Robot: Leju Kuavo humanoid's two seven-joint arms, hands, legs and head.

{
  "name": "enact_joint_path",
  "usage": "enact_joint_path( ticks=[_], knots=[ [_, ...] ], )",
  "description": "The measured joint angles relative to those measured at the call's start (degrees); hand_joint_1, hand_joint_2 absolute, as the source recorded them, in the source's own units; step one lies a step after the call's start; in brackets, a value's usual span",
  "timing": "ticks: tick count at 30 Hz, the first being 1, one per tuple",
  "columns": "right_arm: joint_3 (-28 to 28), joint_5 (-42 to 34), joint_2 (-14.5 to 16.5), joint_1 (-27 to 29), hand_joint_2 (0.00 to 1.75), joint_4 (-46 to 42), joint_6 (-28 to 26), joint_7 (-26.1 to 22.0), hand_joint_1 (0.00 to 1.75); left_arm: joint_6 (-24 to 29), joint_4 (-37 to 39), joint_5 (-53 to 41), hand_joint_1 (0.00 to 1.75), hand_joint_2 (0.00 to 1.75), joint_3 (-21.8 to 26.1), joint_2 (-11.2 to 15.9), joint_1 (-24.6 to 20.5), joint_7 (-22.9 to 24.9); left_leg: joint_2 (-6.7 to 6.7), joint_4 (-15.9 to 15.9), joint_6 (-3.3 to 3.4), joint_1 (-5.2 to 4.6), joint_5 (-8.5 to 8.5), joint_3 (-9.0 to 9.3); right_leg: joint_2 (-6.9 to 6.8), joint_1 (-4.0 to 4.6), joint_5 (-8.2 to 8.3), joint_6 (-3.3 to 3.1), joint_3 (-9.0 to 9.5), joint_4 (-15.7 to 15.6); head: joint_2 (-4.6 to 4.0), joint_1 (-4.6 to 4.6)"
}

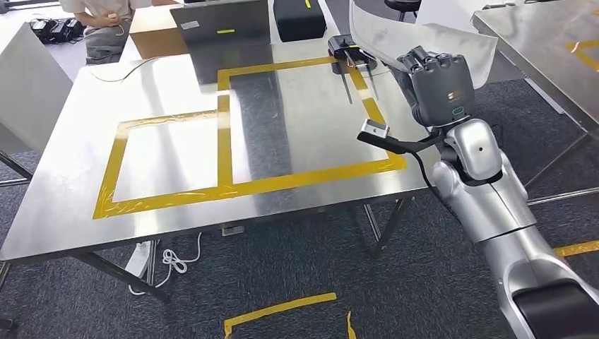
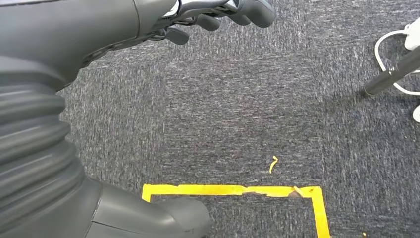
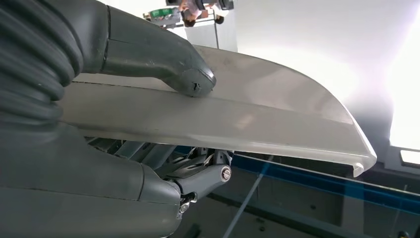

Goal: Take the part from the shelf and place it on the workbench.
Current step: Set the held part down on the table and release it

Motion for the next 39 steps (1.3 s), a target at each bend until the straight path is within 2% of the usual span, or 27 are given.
enact_joint_path(
  ticks=[1, 2, 4, 5, 6, 7, 8, 11, 14, 18, 22, 24, 25, 27, 28, 29, 30, 31, 32, 34, 35, 36, 39],
  knots=[
    [-0.01, 0.09, 0.01, 0.38, 1.75, -0.05, 0.01, 0.07, 1.75, 0.14, 0.00, 0.02, 0.00, 1.75, 0.16, -0.05, 0.00, 0.16, 0.02, -0.19, 0.01, 0.00, 0.01, -0.87, 0.05, 0.03, -0.44, 0.02, 0.47, 0.06, 0.00, 0.01],
    [-0.02, 0.16, 0.00, 0.69, 1.75, -0.13, 0.02, 0.12, 1.75, 0.29, 0.00, 0.05, 0.00, 1.75, 0.37, -0.08, -0.02, 0.34, 0.04, -2.18, 0.14, -0.01, 1.70, -0.85, 0.11, 0.05, -0.86, 0.09, 0.96, 0.13, 0.00, 0.01],
    [-0.05, 0.27, 0.01, 1.11, 1.75, -0.37, 0.02, 0.14, 1.75, 0.63, -0.01, 0.09, 0.00, 1.75, 0.79, -0.07, -0.06, 0.60, 0.04, -9.55, 0.60, -0.10, 7.72, 0.97, 0.18, 0.08, -1.57, 0.33, 1.88, 0.25, 0.00, 0.01],
    [-0.05, 0.34, 0.01, 1.22, 1.75, -0.45, 0.05, 0.17, 1.75, 0.75, -0.01, 0.08, 0.00, 1.75, 0.94, -0.07, -0.11, 0.64, 0.06, -12.82, 0.85, -0.23, 9.59, 1.82, 0.23, 0.12, -1.80, 0.52, 2.12, 0.31, 0.00, -0.01],
    [-0.07, 0.41, 0.01, 1.32, 1.75, -0.52, 0.13, 0.21, 1.75, 0.82, -0.01, 0.07, 0.00, 1.75, 1.06, -0.07, -0.16, 0.64, 0.07, -14.91, 1.12, -0.35, 10.77, 2.43, 0.30, 0.16, -1.98, 0.79, 2.20, 0.33, 0.00, 0.00],
    [-0.09, 0.50, 0.00, 1.42, 1.75, -0.57, 0.20, 0.25, 1.75, 0.87, -0.01, 0.07, 0.00, 1.75, 1.16, -0.07, -0.18, 0.62, 0.07, -15.70, 1.31, -0.43, 10.98, 2.69, 0.36, 0.20, -2.10, 1.03, 2.19, 0.35, 0.00, -0.01],
    [-0.11, 0.56, 0.00, 1.49, 1.75, -0.61, 0.28, 0.26, 1.75, 0.87, -0.01, 0.12, 0.00, 1.75, 1.24, -0.10, -0.21, 0.54, 0.06, -15.94, 1.33, -0.45, 11.03, 2.80, 0.42, 0.30, -2.16, 0.96, 2.13, 0.38, 0.00, 0.01],
    [-0.21, 0.62, -0.09, 1.48, 1.75, -0.68, 0.44, 0.03, 1.75, 0.53, -0.02, 0.27, 0.00, 1.75, 1.36, -0.17, -0.22, -0.20, -0.12, -16.04, 1.26, -0.40, 11.60, 2.94, 0.44, 0.47, -2.20, 0.17, 2.27, 0.24, 0.00, 0.03],
    [-0.26, 0.54, -0.30, 1.36, 1.75, -0.68, 0.63, -0.29, 1.75, 0.40, -0.01, 0.31, 0.00, 1.75, 1.61, -0.22, -0.21, -0.87, -0.19, -16.03, 1.61, -0.45, 11.46, 2.96, 0.42, 0.47, -2.11, 0.36, 2.52, -0.17, 0.00, 0.04],
    [-0.31, -0.15, -0.93, 1.26, 1.75, -0.68, 0.99, -1.07, 1.75, 0.49, -0.02, 0.30, 0.00, 1.75, 1.92, -0.27, -0.20, -1.72, -0.18, -15.94, 1.98, -0.53, 11.33, 2.94, 0.42, 0.37, -2.07, 1.35, 2.68, -0.49, 0.00, 0.03],
    [-0.43, -1.50, -1.96, 1.14, 1.75, -0.68, 1.04, -2.29, 1.75, 0.49, -0.02, 0.30, 0.00, 1.75, 2.31, -0.17, -0.14, -2.40, -0.14, -15.72, 2.88, -0.94, 11.06, 2.89, 0.38, -0.11, -2.02, 2.88, 2.88, -0.91, 0.00, 0.00],
    [-0.54, -1.93, -2.41, 1.00, 1.75, -0.69, 0.98, -2.48, 1.75, 0.49, -0.02, 0.30, 0.00, 1.75, 2.43, -0.18, -0.14, -2.58, 0.02, -16.56, 3.31, -0.52, 11.42, 3.45, 0.36, -0.05, -2.44, 3.21, 2.77, -0.45, 0.00, 0.03],
    [-0.58, -2.08, -2.62, 0.89, 1.75, -0.69, 0.94, -2.47, 1.75, 0.49, -0.02, 0.30, 0.00, 1.75, 2.49, -0.20, -0.16, -2.62, 0.12, -17.01, 3.53, -0.30, 11.63, 3.78, 0.34, -0.02, -3.27, 3.34, 2.23, 0.86, 0.00, 0.11],
    [-0.63, -2.26, -3.05, 0.81, 1.75, -0.68, 0.90, -2.41, 1.75, 0.50, -0.02, 0.28, 0.00, 1.75, 2.60, -0.23, -0.16, -2.65, 0.27, -17.38, 3.75, -0.11, 11.80, 4.13, 0.25, -0.18, -6.58, 3.63, -0.75, 7.26, 0.00, 0.29],
    [-0.63, -2.30, -3.18, 0.91, 1.75, -0.67, 0.90, -2.39, 1.75, 0.51, -0.01, 0.26, 0.00, 1.75, 2.63, -0.26, -0.14, -2.64, 0.31, -17.33, 3.74, -0.08, 11.76, 4.12, 0.22, -0.37, -8.31, 3.80, -2.79, 11.35, 0.00, 0.32],
    [-0.63, -2.32, -3.26, 1.11, 1.75, -0.67, 0.90, -2.38, 1.75, 0.51, -0.01, 0.24, 0.00, 1.75, 2.65, -0.30, -0.10, -2.63, 0.33, -17.24, 3.64, -0.03, 11.67, 4.11, 0.18, -0.60, -9.36, 4.00, -4.47, 14.58, 0.00, 0.33],
    [-0.63, -2.31, -3.30, 1.33, 1.75, -0.66, 0.91, -2.34, 1.75, 0.51, 0.00, 0.18, 0.00, 1.75, 2.66, -0.37, -0.07, -2.63, 0.34, -17.10, 3.46, 0.05, 11.53, 4.11, 0.13, -0.83, -9.26, 4.19, -5.17, 15.74, 0.00, 0.33],
    [-0.63, -2.31, -3.32, 1.47, 1.75, -0.67, 0.92, -2.23, 1.75, 0.51, 0.00, 0.09, 0.00, 1.75, 2.67, -0.46, -0.07, -2.62, 0.33, -16.87, 3.20, 0.19, 11.35, 4.11, 0.05, -1.09, -8.13, 4.39, -4.71, 14.67, 0.00, 0.32],
    [-0.63, -2.29, -3.38, 1.54, 1.75, -0.71, 0.94, -2.07, 1.75, 0.51, -0.01, -0.02, 0.00, 1.75, 2.67, -0.55, -0.08, -2.62, 0.31, -16.52, 2.83, 0.40, 11.07, 4.12, -0.06, -1.37, -6.16, 4.64, -3.02, 11.24, 0.00, 0.32],
    [-0.62, -2.19, -3.59, 1.64, 1.75, -0.93, 1.01, -1.71, 1.75, 0.51, -0.06, -0.28, 0.00, 1.75, 2.67, -0.61, -0.12, -2.60, 0.23, -15.62, 1.84, 0.65, 10.34, 4.00, -0.12, -1.63, -3.53, 4.99, 0.80, 3.75, 0.00, 0.39],
    [-0.62, -2.15, -3.75, 1.79, 1.75, -1.08, 1.08, -1.54, 1.75, 0.51, -0.11, -0.41, 0.00, 1.75, 2.67, -0.61, -0.14, -2.58, 0.17, -15.30, 1.32, 0.64, 10.06, 3.93, -0.05, -1.63, -3.10, 4.79, 1.94, 1.62, 0.00, 0.43],
    [-0.63, -2.12, -3.90, 2.00, 1.75, -1.28, 1.15, -1.40, 1.75, 0.51, -0.15, -0.52, 0.00, 1.75, 2.67, -0.62, -0.14, -2.55, 0.12, -15.19, 0.89, 0.57, 9.89, 3.89, 0.07, -1.50, -3.36, 4.40, 2.25, 1.12, 0.00, 0.48],
    [-0.71, -2.14, -4.34, 2.47, 1.75, -2.12, 1.32, -1.16, 1.75, 0.51, -0.20, -0.75, 0.00, 1.75, 2.67, -0.75, -0.18, -2.39, 0.10, -15.22, -0.16, 0.61, 9.56, 4.02, 0.22, -1.47, -3.46, 2.85, 2.36, 1.29, 0.00, 0.51]
  ],
)
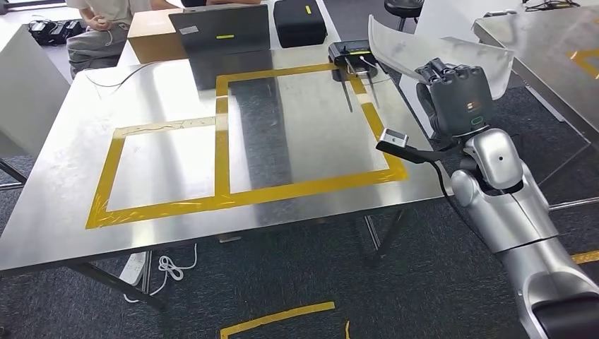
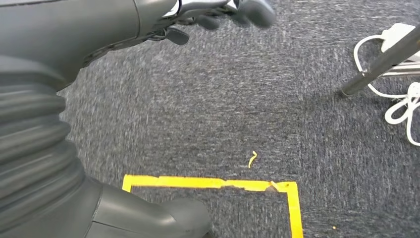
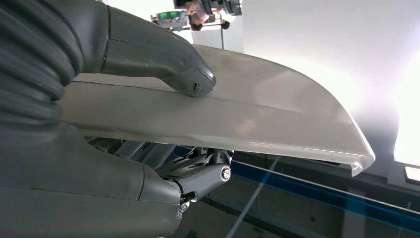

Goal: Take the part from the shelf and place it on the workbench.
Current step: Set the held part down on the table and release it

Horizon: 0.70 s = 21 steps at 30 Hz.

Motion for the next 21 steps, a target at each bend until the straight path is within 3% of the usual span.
enact_joint_path(
  ticks=[2, 5, 6, 7, 8, 9, 11, 13, 15, 21],
  knots=[
    [-0.10, 0.00, -0.27, 0.14, 1.75, -0.77, 0.08, 0.04, 1.75, 0.01, -0.01, -0.18, 0.00, 1.75, 0.00, -0.09, -0.07, 0.10, 0.09, 3.21, -0.50, 0.07, -1.90, -1.48, -0.01, -0.14, -0.04, -0.77, 0.31, -0.21, 0.00, -0.16],
    [-0.25, 0.00, -0.69, 1.19, 1.75, -1.75, 0.33, 0.02, 1.75, 0.02, 0.02, -0.38, 0.00, 1.75, 0.00, -0.24, -0.04, 0.23, 0.15, 14.02, -0.66, 0.07, -6.18, -7.21, -0.04, 0.21, -0.31, -1.36, 0.48, -0.21, 0.00, -0.28],
    [-0.31, 0.00, -0.81, 1.71, 1.75, -1.97, 0.43, 0.02, 1.75, 0.03, 0.03, -0.40, 0.00, 1.75, 0.00, -0.30, -0.01, 0.25, 0.14, 15.90, -0.55, 0.06, -6.24, -8.44, -0.03, 0.36, -0.40, -1.46, 0.54, -0.19, 0.00, -0.28],
    [-0.40, 0.00, -0.94, 2.17, 1.75, -2.20, 0.51, 0.01, 1.75, 0.03, 0.04, -0.42, 0.00, 1.75, 0.00, -0.36, 0.01, 0.26, 0.14, 15.57, -0.36, 0.02, -5.19, -8.62, -0.01, 0.49, -0.50, -1.52, 0.66, -0.18, 0.00, -0.28],
    [-0.55, 0.00, -1.06, 2.50, 1.75, -2.44, 0.57, 0.02, 1.75, 0.05, 0.05, -0.44, 0.00, 1.75, 0.00, -0.39, 0.00, 0.27, 0.14, 13.00, -0.08, -0.04, -3.19, -7.65, 0.02, 0.60, -0.61, -1.53, 0.83, -0.17, 0.00, -0.27],
    [-0.73, 0.00, -1.18, 2.69, 1.75, -2.72, 0.59, 0.04, 1.75, 0.07, 0.05, -0.45, 0.00, 1.75, 0.00, -0.41, -0.01, 0.27, 0.13, 8.97, 0.30, -0.14, -0.87, -5.91, 0.06, 0.65, -0.74, -1.47, 1.04, -0.17, 0.00, -0.27],
    [-1.04, -0.04, -1.46, 2.82, 1.75, -3.18, 0.65, 0.08, 1.75, 0.09, 0.05, -0.47, 0.00, 1.75, 0.00, -0.43, -0.11, 0.29, 0.11, 2.24, 0.94, -0.47, 1.59, -2.63, 0.16, 0.86, -0.96, -1.10, 1.23, -0.14, 0.00, -0.27],
    [-1.21, -0.11, -1.97, 3.09, 1.75, -3.52, 0.78, 0.08, 1.75, 0.10, 0.05, -0.49, 0.00, 1.75, 0.00, -0.56, -0.19, 0.36, -0.01, 0.13, 0.99, -0.62, 1.71, -1.57, 0.22, 1.05, -1.05, -0.95, 1.18, -0.10, 0.00, -0.22],
    [-1.36, -0.21, -2.59, 3.50, 1.75, -3.86, 0.93, 0.08, 1.75, 0.11, 0.05, -0.50, 0.00, 1.75, 0.00, -0.71, -0.20, 0.50, -0.20, -0.11, 0.93, -0.61, 1.86, -1.60, 0.22, 1.02, -0.96, -1.02, 1.26, -0.29, 0.00, -0.19],
    [-1.75, -0.35, -3.62, 3.79, 1.75, -4.80, 1.46, 0.04, 1.75, 0.10, 0.05, -0.54, 0.00, 1.75, 0.02, -0.92, -0.22, 0.60, -0.27, -0.10, 1.69, -0.70, 1.75, -1.67, 0.23, 0.95, -0.56, -0.45, 1.73, -1.27, 0.00, -0.17]
  ],
)
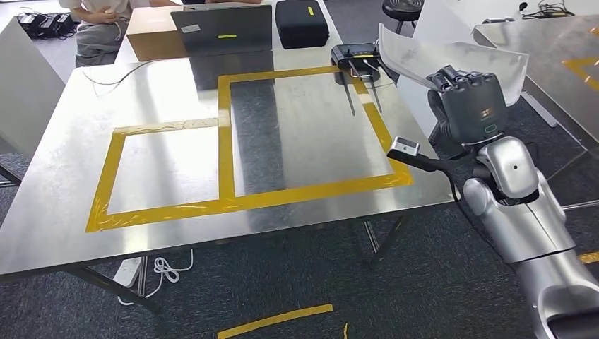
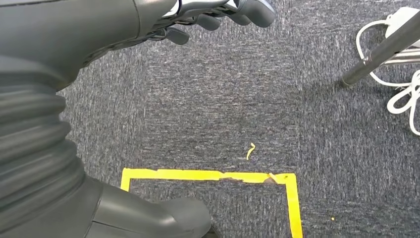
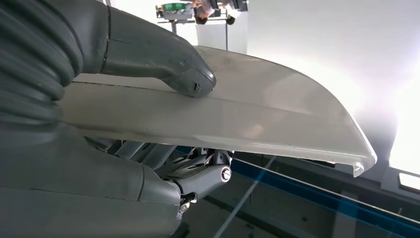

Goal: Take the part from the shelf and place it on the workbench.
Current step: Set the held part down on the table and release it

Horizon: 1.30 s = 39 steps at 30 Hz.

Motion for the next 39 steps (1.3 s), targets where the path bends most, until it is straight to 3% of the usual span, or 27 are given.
enact_joint_path(
  ticks=[4, 9, 11, 13, 14, 15, 16, 18, 19, 20, 22, 25, 28, 29, 30, 31, 33, 34, 36, 39],
  knots=[
    [-0.05, 0.00, -0.02, 0.13, 1.75, -0.19, 0.31, -0.02, 1.75, 0.00, -0.02, -0.01, 0.00, 1.75, 0.00, -0.09, -0.03, 0.00, 0.00, 0.29, 0.68, -0.41, -0.23, -0.08, -0.02, -0.28, 0.14, 1.19, 0.21, -0.45, 0.00, -0.03],
    [-0.07, 0.02, 0.00, 0.01, 1.75, -0.21, 0.98, -0.21, 1.75, -0.01, -0.06, 0.01, 0.00, 1.75, 0.01, -0.22, -0.19, 0.00, 0.11, -0.51, 1.67, -0.26, 0.06, 0.44, -0.13, -0.53, -0.42, 2.08, 0.07, 0.21, 0.00, 0.01],
    [-0.08, 0.02, 0.02, -0.34, 1.75, -0.15, 1.34, -0.29, 1.75, 0.00, -0.10, 0.01, 0.00, 1.75, 0.02, -0.43, -0.37, -0.08, 0.24, -1.14, 2.09, 0.00, 0.28, 0.91, -0.33, -0.53, -2.96, 2.24, -2.23, 5.04, 0.00, 0.09],
    [-0.03, 0.02, 0.07, -0.58, 1.75, 0.09, 1.62, -0.39, 1.75, 0.00, -0.11, 0.01, 0.00, 1.75, 0.03, -0.63, -0.49, -0.14, 0.28, -1.18, 2.20, 0.00, 0.22, 0.96, -0.39, -0.48, -6.12, 2.31, -6.32, 12.86, 0.00, 0.13],
    [0.00, -0.02, 0.11, -0.59, 1.75, 0.31, 1.74, -0.56, 1.75, -0.01, -0.11, 0.01, 0.00, 1.75, 0.04, -0.75, -0.49, -0.15, 0.28, -1.13, 2.17, 0.00, 0.13, 0.98, -0.40, -0.49, -6.63, 2.32, -7.88, 15.46, 0.00, 0.13],
    [0.04, -0.09, 0.19, -0.64, 1.75, 0.57, 1.83, -0.82, 1.75, -0.03, -0.11, -0.02, 0.00, 1.75, 0.06, -0.88, -0.50, -0.11, 0.26, -1.06, 2.08, 0.01, 0.01, 1.03, -0.42, -0.51, -5.99, 2.28, -8.46, 15.96, 0.00, 0.14],
    [0.07, -0.19, 0.32, -0.83, 1.75, 0.90, 1.83, -1.08, 1.75, -0.07, -0.11, -0.07, 0.00, 1.75, 0.08, -1.02, -0.52, -0.06, 0.23, -0.95, 1.94, 0.02, -0.16, 1.14, -0.45, -0.53, -4.20, 2.17, -7.83, 14.02, 0.00, 0.14],
    [0.09, -0.33, 0.81, -1.69, 1.75, 1.84, 1.41, -1.55, 1.75, -0.14, -0.11, -0.26, 0.00, 1.75, 0.13, -1.38, -0.57, 0.09, 0.19, -0.68, 1.51, 0.01, -0.64, 1.34, -0.55, -0.51, 0.11, 1.71, -4.44, 6.18, 0.00, 0.11],
    [0.14, -0.33, 1.24, -2.33, 1.75, 2.58, 1.05, -1.78, 1.75, -0.17, -0.11, -0.36, 0.00, 1.75, 0.17, -1.55, -0.64, 0.17, 0.19, -0.51, 1.19, -0.03, -0.83, 1.26, -0.58, -0.36, 1.26, 1.37, -2.95, 2.82, 0.00, 0.10],
    [0.21, -0.30, 1.74, -2.94, 1.75, 3.48, 0.67, -2.08, 1.75, -0.19, -0.11, -0.43, 0.00, 1.75, 0.22, -1.69, -0.70, 0.23, 0.21, -0.41, 0.86, -0.06, -0.94, 1.12, -0.60, -0.16, 1.61, 1.05, -2.12, 0.93, 0.00, 0.06],
    [0.49, -0.29, 2.87, -4.21, 1.75, 5.63, 0.12, -3.01, 1.75, -0.21, -0.10, -0.48, 0.00, 1.75, 0.31, -1.99, -0.83, 0.34, 0.28, -0.46, 0.15, -0.07, -1.00, 0.98, -0.54, 0.15, 1.17, 0.43, -1.85, 0.16, 0.00, 0.04],
    [1.00, -0.91, 4.63, -6.97, 1.75, 9.38, -0.38, -4.70, 1.75, -0.21, -0.13, -0.54, 0.00, 1.75, 0.37, -2.43, -0.98, 0.44, 0.34, 1.12, -0.91, -0.05, -2.16, 0.19, -0.55, -0.31, 1.16, -0.40, -1.27, -0.46, 0.00, -0.05],
    [1.72, -1.67, 6.45, -10.14, 1.75, 13.37, -0.54, -5.94, 1.75, -0.21, -0.13, -0.61, 0.00, 1.75, 0.41, -2.61, -0.97, 0.51, 0.36, 11.39, -1.86, 0.23, -5.88, -5.36, -0.62, -0.46, 0.81, -1.05, -0.62, -0.69, 0.00, -0.20],
    [1.98, -1.77, 6.93, -10.67, 1.75, 14.45, -0.53, -6.14, 1.75, -0.21, -0.11, -0.62, 0.00, 1.75, 0.44, -2.64, -0.93, 0.55, 0.36, 14.46, -2.07, 0.36, -6.36, -7.36, -0.61, -0.47, 0.59, -1.10, -0.38, -0.68, 0.00, -0.23],
    [2.21, -1.85, 7.35, -10.94, 1.75, 15.33, -0.51, -6.23, 1.75, -0.21, -0.10, -0.62, 0.00, 1.75, 0.46, -2.68, -0.88, 0.58, 0.37, 15.68, -2.22, 0.48, -5.78, -8.51, -0.61, -0.50, 0.32, -1.05, -0.07, -0.66, 0.00, -0.22],
    [2.40, -1.92, 7.77, -11.26, 1.75, 16.20, -0.50, -6.29, 1.75, -0.21, -0.09, -0.63, 0.00, 1.75, 0.48, -2.72, -0.84, 0.60, 0.38, 14.63, -2.35, 0.61, -4.03, -8.58, -0.62, -0.59, -0.01, -0.91, 0.30, -0.59, 0.00, -0.22],
    [2.85, -1.98, 8.89, -12.62, 1.75, 18.09, -0.49, -6.24, 1.75, -0.24, -0.07, -0.83, 0.00, 1.75, 0.48, -2.79, -0.82, 0.62, 0.47, 7.80, -2.65, 0.88, 0.77, -6.23, -0.57, -0.87, -0.89, -0.35, 0.98, -0.23, 0.00, -0.21],
    [3.12, -1.98, 9.58, -13.67, 1.75, 19.22, -0.54, -6.11, 1.75, -0.30, -0.03, -1.00, 0.00, 1.75, 0.48, -2.89, -0.84, 0.65, 0.49, 4.37, -2.73, 0.93, 2.32, -4.81, -0.46, -0.84, -1.31, 0.03, 1.04, 0.16, 0.00, -0.33],
    [3.72, -1.89, 11.13, -15.59, 1.75, 21.61, -0.69, -5.66, 1.75, -0.47, 0.05, -1.45, 0.00, 1.75, 0.48, -3.12, -1.00, 0.84, 0.45, 1.28, -2.13, 0.96, 2.43, -3.41, -0.14, -0.56, -1.71, 0.64, 0.73, 0.65, 0.00, -0.46],
    [4.57, -1.75, 13.50, -17.08, 1.75, 24.63, -0.90, -5.08, 1.75, -0.62, 0.06, -1.95, 0.00, 1.75, 0.48, -3.41, -1.27, 1.17, 0.20, 1.00, -0.66, 0.96, 1.64, -3.20, -0.08, -0.50, -1.94, 1.12, 0.69, 0.70, 0.00, -0.38]
  ],
)
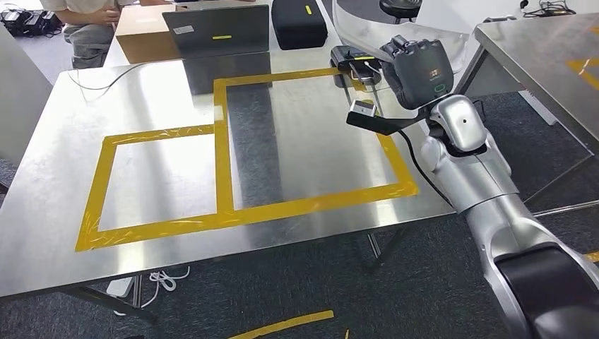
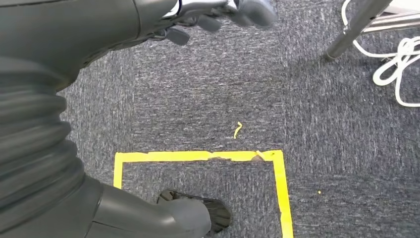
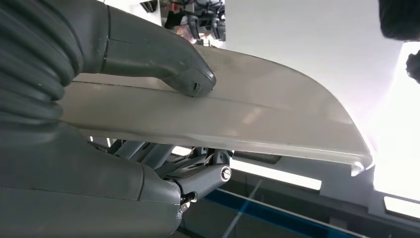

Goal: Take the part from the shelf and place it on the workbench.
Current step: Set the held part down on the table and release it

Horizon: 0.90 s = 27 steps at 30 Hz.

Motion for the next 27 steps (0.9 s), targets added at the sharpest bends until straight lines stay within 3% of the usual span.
enact_joint_path(
  ticks=[1, 4, 8, 11, 14, 16, 27],
  knots=[
    [0.26, 0.01, 0.82, -0.55, 1.75, 0.96, 0.01, 0.09, 1.75, -0.01, 0.00, -0.14, 0.00, 1.75, 0.00, -0.19, -0.11, 0.07, -0.16, 0.00, 0.25, 0.00, -0.04, 0.03, -0.08, -0.05, -0.04, -0.27, 0.03, 0.02, 0.00, 0.09],
    [0.79, -0.02, 3.29, -2.59, 1.75, 3.85, 0.32, 0.43, 1.75, -0.01, 0.01, -0.50, 0.00, 1.75, 0.00, -0.69, -0.46, 0.20, -0.55, 0.01, 0.42, -0.01, -0.03, 0.04, -0.17, 0.01, 0.08, -1.92, 0.14, -0.08, 0.00, 0.33],
    [1.51, -0.27, 6.03, -4.01, 1.75, 6.46, 0.69, 0.84, 1.75, -0.01, 0.01, -0.90, 0.00, 1.75, 0.00, -1.17, -0.59, 0.33, -0.75, 0.02, 0.59, -0.07, -0.10, 0.09, -0.23, 0.08, 0.19, -2.35, 0.48, -0.78, 0.00, 0.36],
    [1.75, -0.33, 7.46, -4.39, 1.75, 7.92, 0.73, 0.90, 1.75, 0.02, 0.01, -0.99, 0.00, 1.75, 0.00, -1.29, -0.68, 0.44, -0.77, 0.03, 0.69, -0.18, -0.09, 0.10, -0.29, 0.05, 0.20, -1.95, 0.54, -0.93, 0.00, 0.35],
    [1.92, -0.55, 8.58, -4.57, 1.75, 9.37, 0.93, 0.96, 1.75, 0.40, 0.01, -1.16, 0.00, 1.75, 0.00, -1.40, -0.81, 0.74, -0.70, 0.05, 0.76, -0.25, -0.04, 0.12, -0.30, -0.08, 0.25, -0.20, 0.55, -1.06, 0.00, 0.33],
    [2.09, -0.75, 9.12, -4.57, 1.75, 10.31, 1.04, 1.04, 1.75, 0.71, 0.01, -1.38, 0.00, 1.75, 0.00, -1.53, -0.94, 0.69, -0.67, 0.05, 0.77, -0.25, 0.01, 0.15, -0.30, -0.13, 0.27, 0.58, 0.56, -1.08, 0.00, 0.33],
    [3.46, -0.83, 10.48, -2.72, 1.75, 14.59, 1.35, 3.21, 1.75, 1.37, 0.01, -3.01, 0.00, 1.75, -0.21, -2.55, -1.52, -1.40, -0.64, -0.26, 0.41, -0.15, 0.28, 0.52, -0.28, -0.02, 0.28, 0.64, 0.58, -0.86, 0.00, 0.33]
  ],
)
